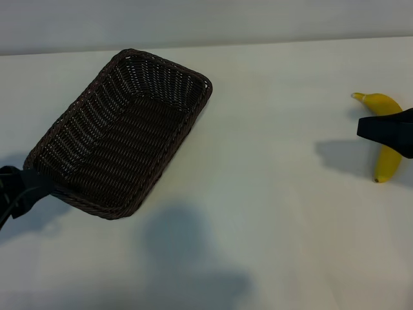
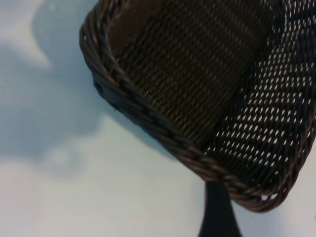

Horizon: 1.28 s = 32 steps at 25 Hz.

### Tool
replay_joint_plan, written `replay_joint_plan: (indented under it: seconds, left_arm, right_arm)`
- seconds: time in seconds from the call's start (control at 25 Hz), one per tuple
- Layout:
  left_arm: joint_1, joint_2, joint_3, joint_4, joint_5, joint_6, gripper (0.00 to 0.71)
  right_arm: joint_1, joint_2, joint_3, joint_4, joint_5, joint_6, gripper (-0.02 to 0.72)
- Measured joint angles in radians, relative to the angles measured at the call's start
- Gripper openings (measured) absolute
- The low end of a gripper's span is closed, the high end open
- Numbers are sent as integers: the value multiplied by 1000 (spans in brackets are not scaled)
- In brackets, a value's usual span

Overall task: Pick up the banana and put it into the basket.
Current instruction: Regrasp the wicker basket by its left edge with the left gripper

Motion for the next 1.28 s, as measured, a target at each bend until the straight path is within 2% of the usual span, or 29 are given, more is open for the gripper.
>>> replay_joint_plan:
  seconds: [0.2, 0.48, 0.68, 0.88, 1.28]
  left_arm:
    - [0, 0, 0, -8, -1, -95, 552]
    - [0, 0, 0, -96, -2, -202, 552]
    - [0, 0, 3, -82, -1, -232, 552]
    - [0, 2, 41, -79, -66, -282, 552]
    - [0, 218, 69, -131, -173, -305, 553]
  right_arm:
    - [0, 0, 0, 0, 0, 0, 295]
    - [0, 0, 0, 0, 0, 0, 295]
    - [0, 0, 0, 0, 2, 0, 294]
    - [0, 0, 0, 0, 3, 0, 294]
    - [0, 0, 0, 0, 3, 0, 294]
